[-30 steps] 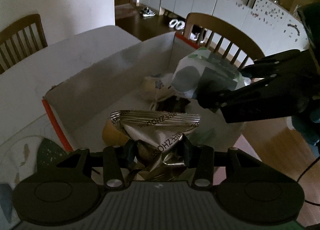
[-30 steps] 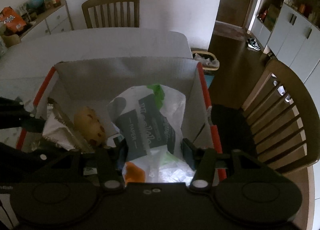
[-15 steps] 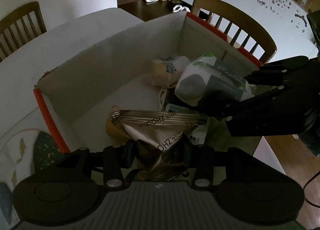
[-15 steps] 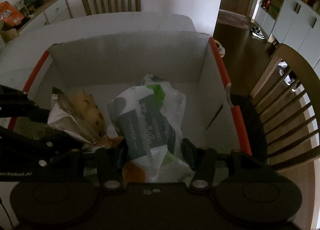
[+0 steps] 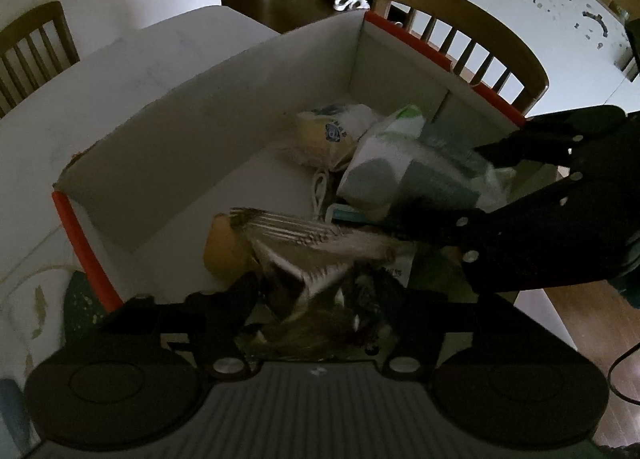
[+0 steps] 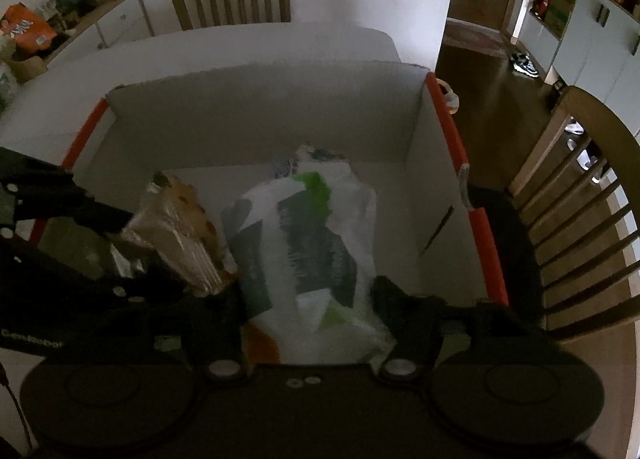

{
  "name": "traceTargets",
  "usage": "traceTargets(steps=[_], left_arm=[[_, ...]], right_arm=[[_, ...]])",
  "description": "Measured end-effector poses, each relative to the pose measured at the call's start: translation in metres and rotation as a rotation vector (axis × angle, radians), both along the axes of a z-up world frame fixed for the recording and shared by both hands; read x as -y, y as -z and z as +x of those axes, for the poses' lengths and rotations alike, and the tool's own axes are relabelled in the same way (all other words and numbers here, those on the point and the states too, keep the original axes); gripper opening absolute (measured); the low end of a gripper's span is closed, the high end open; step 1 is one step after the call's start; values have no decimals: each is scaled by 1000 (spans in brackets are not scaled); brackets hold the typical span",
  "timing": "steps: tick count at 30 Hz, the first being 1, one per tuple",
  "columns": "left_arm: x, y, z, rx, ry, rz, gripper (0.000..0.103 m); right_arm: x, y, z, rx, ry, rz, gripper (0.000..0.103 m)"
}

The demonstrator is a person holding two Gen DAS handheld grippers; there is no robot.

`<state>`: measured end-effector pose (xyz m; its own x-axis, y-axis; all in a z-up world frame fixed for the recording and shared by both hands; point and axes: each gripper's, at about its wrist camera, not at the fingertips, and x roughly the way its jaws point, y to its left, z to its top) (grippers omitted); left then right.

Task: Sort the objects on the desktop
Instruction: 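Open both tools to release the white bag and foil packet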

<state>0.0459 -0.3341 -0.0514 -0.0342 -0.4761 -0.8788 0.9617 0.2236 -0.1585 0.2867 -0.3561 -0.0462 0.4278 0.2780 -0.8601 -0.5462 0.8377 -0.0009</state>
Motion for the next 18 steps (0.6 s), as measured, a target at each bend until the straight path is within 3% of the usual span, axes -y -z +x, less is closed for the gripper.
traceTargets(steps=[5, 18], left_arm=[[-4, -4, -2, -6, -1, -11, 81], [-26, -27, -7, -5, -25, -78, 85]], right_arm=[[6, -17, -1, 18, -4, 28, 75], [15, -50, -21, 69, -42, 81, 80]])
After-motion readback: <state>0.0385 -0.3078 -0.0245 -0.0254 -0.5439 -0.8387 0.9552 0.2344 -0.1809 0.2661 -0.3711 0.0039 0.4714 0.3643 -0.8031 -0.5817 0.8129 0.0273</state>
